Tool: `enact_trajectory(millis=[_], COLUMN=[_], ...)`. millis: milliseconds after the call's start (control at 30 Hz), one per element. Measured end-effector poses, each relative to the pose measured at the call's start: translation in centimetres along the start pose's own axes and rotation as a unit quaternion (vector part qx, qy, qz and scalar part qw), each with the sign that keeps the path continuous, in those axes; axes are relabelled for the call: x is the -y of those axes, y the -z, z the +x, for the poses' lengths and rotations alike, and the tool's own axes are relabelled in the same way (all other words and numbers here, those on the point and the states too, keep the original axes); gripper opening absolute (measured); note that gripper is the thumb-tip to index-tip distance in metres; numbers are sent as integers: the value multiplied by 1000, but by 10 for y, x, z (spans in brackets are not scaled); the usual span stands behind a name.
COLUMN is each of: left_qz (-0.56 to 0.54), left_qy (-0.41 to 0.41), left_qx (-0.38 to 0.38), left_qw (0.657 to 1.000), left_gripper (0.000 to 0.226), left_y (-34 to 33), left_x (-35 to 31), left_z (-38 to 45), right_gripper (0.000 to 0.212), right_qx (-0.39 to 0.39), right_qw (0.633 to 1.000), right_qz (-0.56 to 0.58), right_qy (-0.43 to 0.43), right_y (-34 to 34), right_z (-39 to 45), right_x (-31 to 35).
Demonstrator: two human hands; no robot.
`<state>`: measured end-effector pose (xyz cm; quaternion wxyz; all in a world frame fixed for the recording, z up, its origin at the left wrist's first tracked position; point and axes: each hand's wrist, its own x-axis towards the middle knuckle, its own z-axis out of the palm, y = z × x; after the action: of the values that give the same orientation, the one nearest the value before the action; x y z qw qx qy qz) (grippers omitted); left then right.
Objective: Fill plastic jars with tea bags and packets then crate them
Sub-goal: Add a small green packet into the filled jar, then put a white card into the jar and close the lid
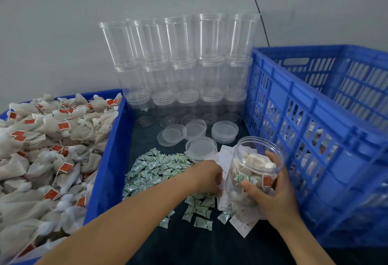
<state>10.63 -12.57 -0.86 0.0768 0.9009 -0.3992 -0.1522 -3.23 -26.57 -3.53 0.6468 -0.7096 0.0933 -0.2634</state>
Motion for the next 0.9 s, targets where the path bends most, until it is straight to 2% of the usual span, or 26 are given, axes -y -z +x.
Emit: enact_trajectory(millis=[167, 333, 467, 600, 733, 800, 867, 900], left_qz=[-7, 39, 33, -30, -96, -110, -107, -90], left_qy=[-26, -45, -27, -12, -29, -49, -112, -153], left_qx=[-9, -23, -85, -157, -264, -345, -417, -430], left_qw=[1000, 998, 996, 987, 959, 931, 896, 885], left_gripper=[22, 16, 19, 16, 8, 6, 4, 3], left_y=[7, 12, 14, 28, 57, 71, 81, 84], left_x=[1, 3, 4, 4, -6, -15, -27, -34], left_z=[-1, -6, -8, -12, -28, -41, -54, -59], right_gripper=[91, 95, 92, 90, 88, 90, 91, 92], right_qx=[-5, -3, 6, 11, 10, 11, 13, 13], right_qw=[1000, 1000, 1000, 1000, 999, 999, 999, 999], right_qz=[-6, -14, -13, -15, -28, -33, -41, -49], right_qy=[-8, -9, -14, -20, -14, -18, -18, -17], right_y=[5, 8, 6, 5, 6, 5, 3, 2], right_z=[-3, -4, -4, -4, -4, -5, -5, -5], right_x=[-2, -2, -1, -3, -7, -8, -9, -8])
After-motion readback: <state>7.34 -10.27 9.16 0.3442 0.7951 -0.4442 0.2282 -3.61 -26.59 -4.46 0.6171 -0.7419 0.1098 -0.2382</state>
